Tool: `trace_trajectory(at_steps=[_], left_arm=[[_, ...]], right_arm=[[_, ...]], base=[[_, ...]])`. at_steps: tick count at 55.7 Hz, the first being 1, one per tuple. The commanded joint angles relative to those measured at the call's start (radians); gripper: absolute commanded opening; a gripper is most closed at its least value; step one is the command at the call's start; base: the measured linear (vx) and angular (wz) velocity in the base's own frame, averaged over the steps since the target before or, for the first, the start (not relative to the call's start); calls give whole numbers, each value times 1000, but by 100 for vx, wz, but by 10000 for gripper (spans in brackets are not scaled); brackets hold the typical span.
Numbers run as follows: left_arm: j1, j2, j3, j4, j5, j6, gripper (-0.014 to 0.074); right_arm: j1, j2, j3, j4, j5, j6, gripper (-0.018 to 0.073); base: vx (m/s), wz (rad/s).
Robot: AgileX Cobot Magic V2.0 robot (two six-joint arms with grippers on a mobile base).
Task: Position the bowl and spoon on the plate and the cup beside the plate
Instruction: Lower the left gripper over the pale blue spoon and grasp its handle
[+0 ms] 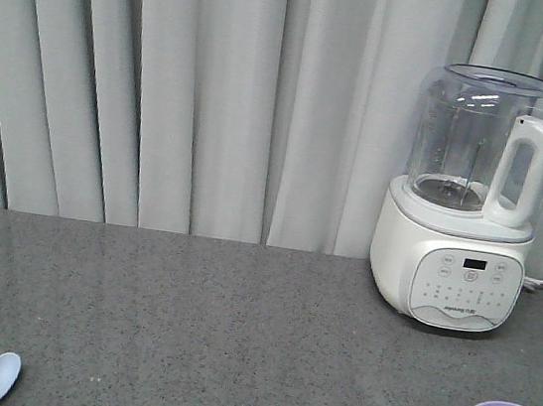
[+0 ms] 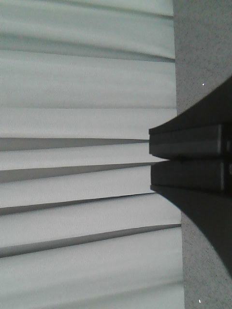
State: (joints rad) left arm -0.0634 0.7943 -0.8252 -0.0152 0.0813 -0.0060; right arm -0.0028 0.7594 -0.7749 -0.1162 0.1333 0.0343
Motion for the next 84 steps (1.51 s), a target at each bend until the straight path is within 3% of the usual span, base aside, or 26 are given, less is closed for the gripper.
trace_trajectory(at_steps=[1, 10, 20, 21, 24, 37, 50, 58, 71, 84], left_arm=[[-3, 6, -41, -3, -112, -4, 48], [-3, 6, -41, -3, -111, -4, 227], [-2, 6, -41, -5, -95, -10, 491], [-2, 6, -45, -4, -41, -40, 574], [-2, 11, -67, -4, 4, -40, 573], [-3, 224, -304, -7, 440, -5, 535], [-3, 491, -320, -142, 715, 20, 501], [-3, 605, -320, -180, 755, 81, 479], [-6, 696, -318, -185, 766, 81, 447], [-64, 744, -275, -124, 720, 76, 428]], right_arm=[[-4, 0, -36, -3, -87, 3, 25], [-4, 0, -36, -10, -90, 0, 178], [-4, -1, -36, -13, -88, 0, 511], [-4, -1, -36, -10, -91, 0, 670], [-4, -1, -36, -10, -96, 0, 693], [-4, -1, -36, -10, -133, 0, 664], [-4, -1, -36, -10, -133, 0, 565], [-4, -1, -36, -10, -133, 0, 519], [-4, 0, -36, -10, -118, 0, 508], [-4, 0, -36, -10, -116, 0, 508]], base=[[0, 0], [0, 0], [0, 0], [0, 0], [0, 0], [0, 0], [0, 0], [0, 0], [0, 0], [0, 0]])
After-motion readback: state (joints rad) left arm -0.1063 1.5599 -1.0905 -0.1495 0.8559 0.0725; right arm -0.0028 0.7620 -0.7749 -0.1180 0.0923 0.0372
